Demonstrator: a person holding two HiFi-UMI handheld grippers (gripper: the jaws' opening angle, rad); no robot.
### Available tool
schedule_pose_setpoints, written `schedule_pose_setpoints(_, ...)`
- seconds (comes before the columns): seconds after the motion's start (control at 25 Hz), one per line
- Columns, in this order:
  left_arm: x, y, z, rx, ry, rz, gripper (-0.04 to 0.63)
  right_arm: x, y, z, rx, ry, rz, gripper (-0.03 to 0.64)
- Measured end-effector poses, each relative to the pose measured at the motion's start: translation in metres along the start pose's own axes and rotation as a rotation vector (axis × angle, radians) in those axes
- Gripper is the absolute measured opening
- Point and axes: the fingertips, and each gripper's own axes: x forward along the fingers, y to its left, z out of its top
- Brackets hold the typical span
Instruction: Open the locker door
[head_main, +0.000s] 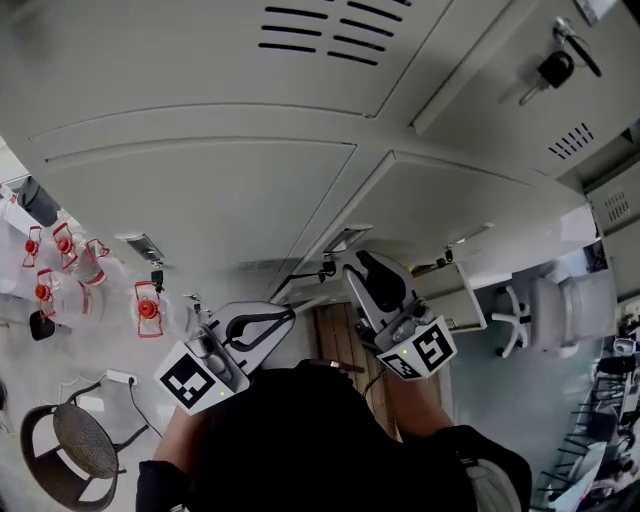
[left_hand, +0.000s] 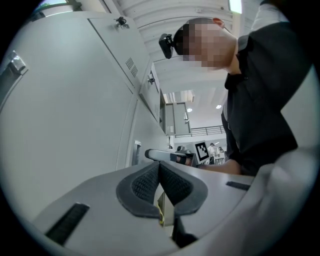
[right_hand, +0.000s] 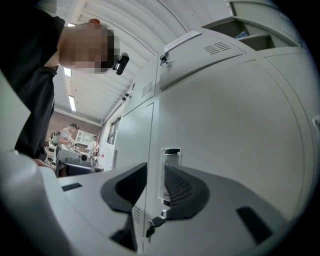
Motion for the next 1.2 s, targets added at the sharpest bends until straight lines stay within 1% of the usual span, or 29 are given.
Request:
schedule_pose_setpoints(0.12,-0.004,-0.001,-0.008,0.010,0.013,-0.035,0.011,0.006,-0.002,-0.007,0.000,0.032,-0.028,0.105)
schedule_pose_setpoints(0.28,-0.004,0.001,-0.006,-0.019,-0.007,-0.057,0.011,0.014,-0.004,-0.008,-0.026,0.082,-0.065,0.105)
schedule_pose_setpoints(0.52,-0.006,0.002,-0.004,0.006,-0.007,-0.097,0.011,0.022,-0.001,-0.010,-0.034,0.118,-0.080,0.105)
schedule_pose_setpoints(0.64,-0.008,0.001,-0.005,0.031,-0.007,-0.116,0.011,0.025,-0.001,-0.012,-0.036,0.136,-0.097,0.106)
schedule_pose_setpoints(0.8,-0.010,0.001,-0.006,-0.004,-0.014,-0.113,0.011,0.030,-0.003,-0.013,-0.043,0.152,-0.126,0.106)
schedule_pose_setpoints(0.96,-0.014,0.002,-0.006,0.013,-0.018,-0.118,0.011,0.034,-0.005,-0.014,-0.051,0.168,-0.148,0.106)
schedule_pose_setpoints(1.2,-0.021,0.006,-0.006,-0.017,-0.033,-0.097,0.011,0.036,-0.007,-0.015,-0.039,0.180,-0.176,0.106)
